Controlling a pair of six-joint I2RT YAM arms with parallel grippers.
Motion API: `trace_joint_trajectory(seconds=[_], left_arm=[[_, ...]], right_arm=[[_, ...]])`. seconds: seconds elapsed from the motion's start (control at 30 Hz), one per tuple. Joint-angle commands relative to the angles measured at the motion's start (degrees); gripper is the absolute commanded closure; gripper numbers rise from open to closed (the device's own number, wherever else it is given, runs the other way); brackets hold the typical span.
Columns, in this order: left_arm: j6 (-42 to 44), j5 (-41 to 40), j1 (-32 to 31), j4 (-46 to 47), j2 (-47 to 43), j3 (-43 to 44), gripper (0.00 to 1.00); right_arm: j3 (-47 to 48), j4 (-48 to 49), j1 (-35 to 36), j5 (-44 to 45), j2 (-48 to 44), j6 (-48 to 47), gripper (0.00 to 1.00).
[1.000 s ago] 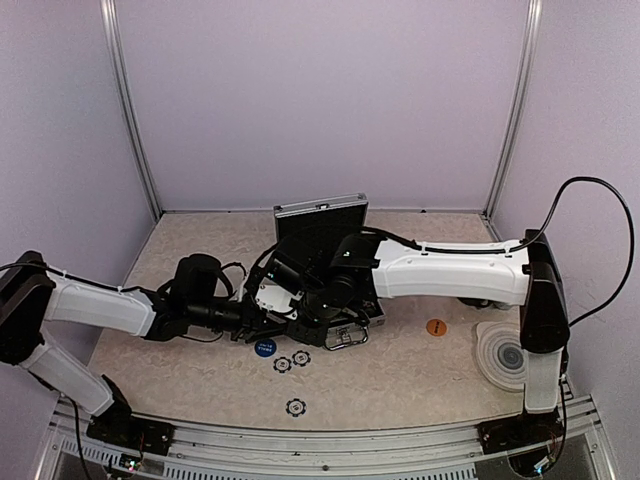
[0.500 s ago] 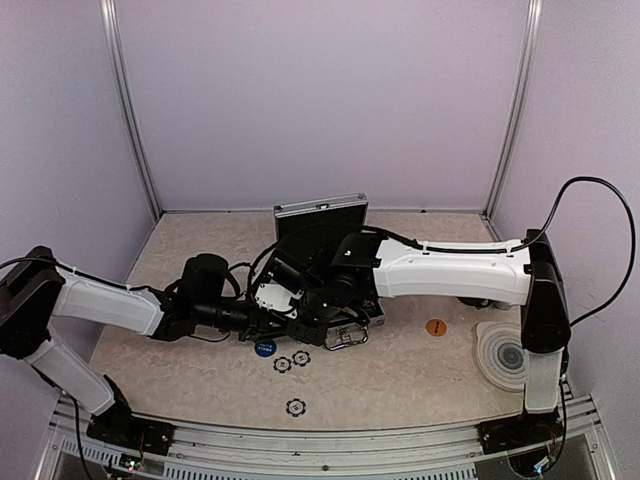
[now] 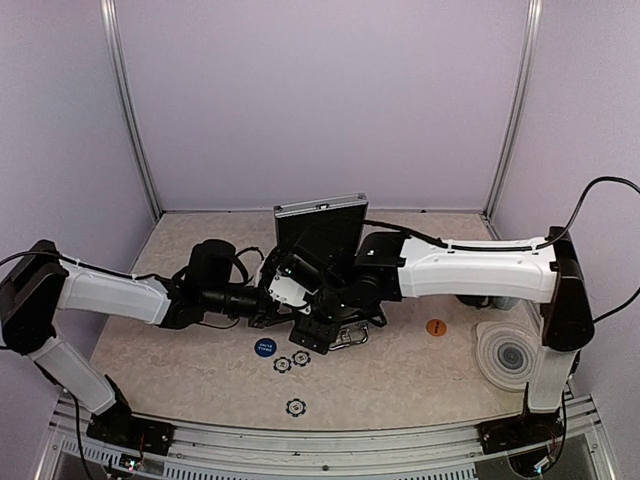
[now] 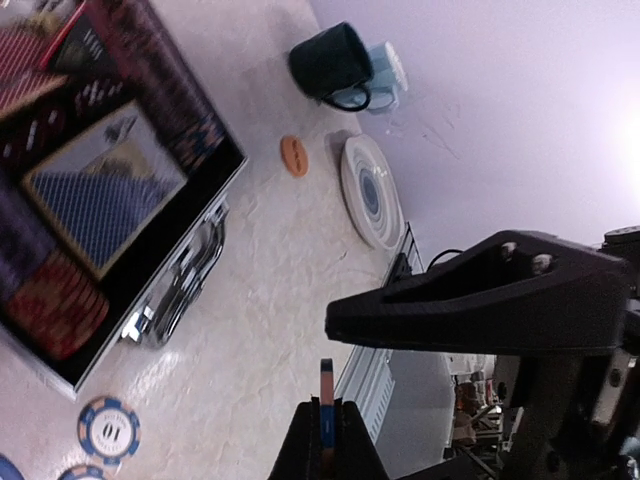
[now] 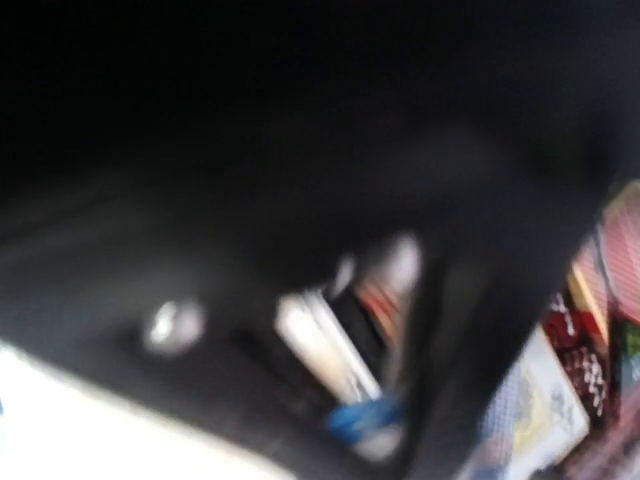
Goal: Pack up texas hold em set
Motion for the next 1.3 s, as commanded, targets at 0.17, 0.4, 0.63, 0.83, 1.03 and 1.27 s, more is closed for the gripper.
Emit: trace_joint_trajectory(seconds=[0.17,0.4,0.63,0.83,1.03,1.27], left_arm=[[30.2,-9.7,-4.3,-23.2,9.5,31.6,1.0],[50.1,-16.9,-7.9,-41.4,25.9,54.1,1.0],[62.2,-24.2,-11.3,-52.0,37.2,64.8,1.0],[63.8,-27.6,-11.8,-52.9,41.2,65.9,1.0],[64.4,-32.0,-12.6,-52.5,41.8,64.6,1.0],[64.5,-34.7,-13.3,-51.3,43.3,64.8,1.0]], right_arm=[[-22.2,11.4,-12.2,2.0,-30.1,13.7,0.01],[-30.0,9.6,-16.8,6.0,-40.0,18.6,0.01],[-35.1,9.0,-17.3,6.3,-45.7,20.9,0.01],[-37.6,9.7,-17.2,5.6,-47.6,22.1,0.01],[-37.7,10.0,-17.3,4.4,-47.1,22.3,0.01],[-37.7,10.3,-17.3,3.5,-46.4,22.2,0.01]])
